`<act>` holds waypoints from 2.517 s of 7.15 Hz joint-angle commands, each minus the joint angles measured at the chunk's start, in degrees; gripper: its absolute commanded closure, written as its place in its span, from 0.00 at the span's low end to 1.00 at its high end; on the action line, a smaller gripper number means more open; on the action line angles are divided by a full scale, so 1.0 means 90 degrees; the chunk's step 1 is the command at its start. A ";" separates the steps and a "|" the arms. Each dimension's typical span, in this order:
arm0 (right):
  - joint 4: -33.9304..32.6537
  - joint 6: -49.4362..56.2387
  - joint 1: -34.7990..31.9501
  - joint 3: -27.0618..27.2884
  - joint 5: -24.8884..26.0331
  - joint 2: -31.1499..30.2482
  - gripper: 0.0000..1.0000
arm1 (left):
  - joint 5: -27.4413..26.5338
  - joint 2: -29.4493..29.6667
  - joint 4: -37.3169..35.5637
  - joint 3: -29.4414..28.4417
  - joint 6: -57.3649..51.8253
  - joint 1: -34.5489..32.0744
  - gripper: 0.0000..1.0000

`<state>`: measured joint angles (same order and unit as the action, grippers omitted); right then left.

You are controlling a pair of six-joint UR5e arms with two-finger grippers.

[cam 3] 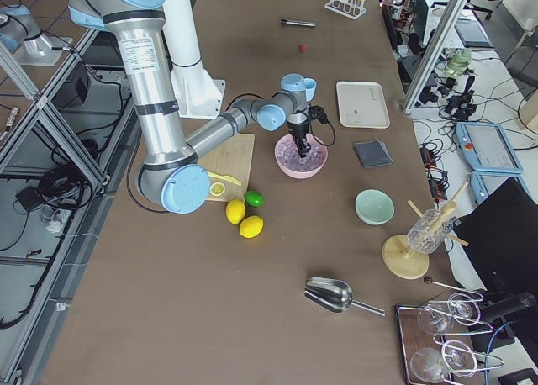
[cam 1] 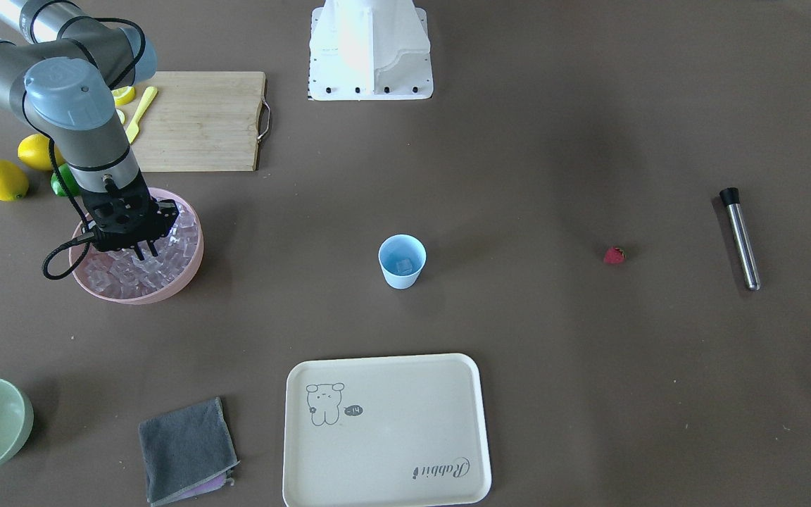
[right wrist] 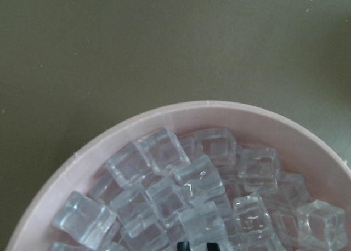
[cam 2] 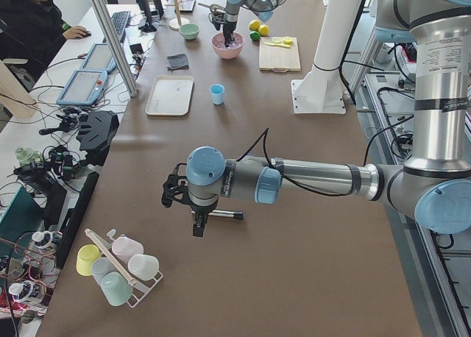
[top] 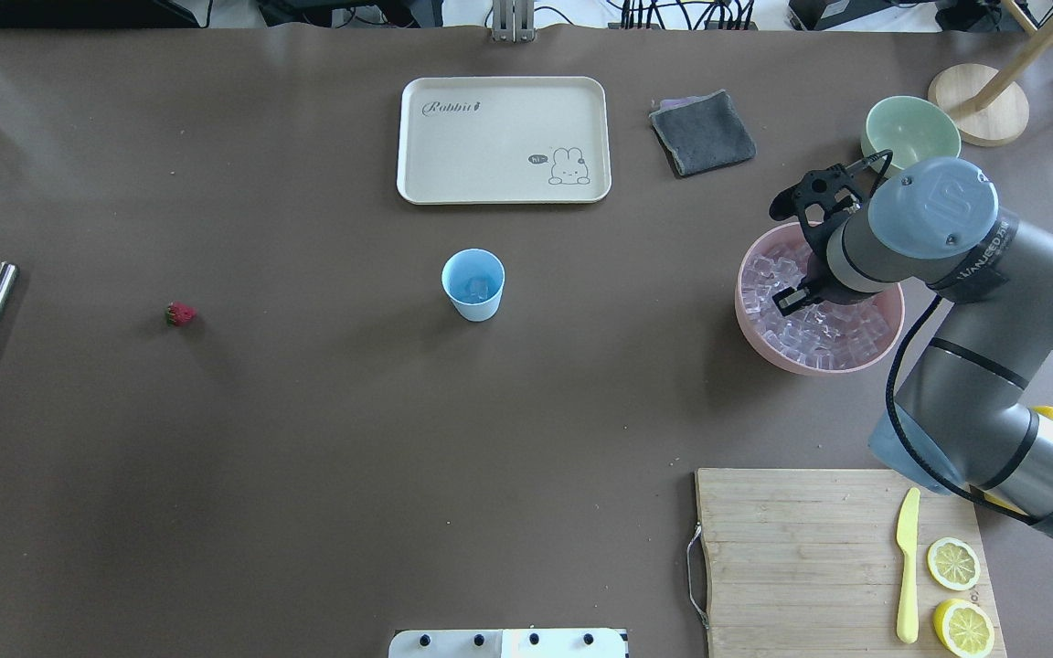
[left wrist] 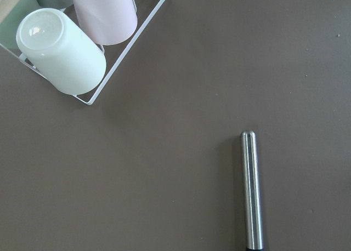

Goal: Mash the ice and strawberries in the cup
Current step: 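Return the right gripper to the pink bowl and grasp another ice cube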

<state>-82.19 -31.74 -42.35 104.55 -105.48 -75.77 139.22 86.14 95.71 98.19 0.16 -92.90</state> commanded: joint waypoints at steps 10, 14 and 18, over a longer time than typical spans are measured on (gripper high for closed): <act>0.0001 0.0041 -0.0128 -0.0348 -0.0009 0.0391 0.50 | 0.0010 0.0000 0.0000 0.0028 0.0002 -0.0010 0.02; 0.0001 0.0060 -0.0128 -0.0367 0.0030 0.0304 0.50 | 0.0010 -0.0020 0.0000 0.0047 0.0002 -0.0010 0.03; 0.0001 0.0051 -0.0109 -0.0357 0.0020 0.0274 0.85 | 0.0010 0.0039 0.0000 -0.0012 -0.0008 0.0000 0.02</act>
<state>-82.17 -31.29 -43.35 101.27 -105.26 -73.26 139.27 86.35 95.71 98.20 0.10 -92.98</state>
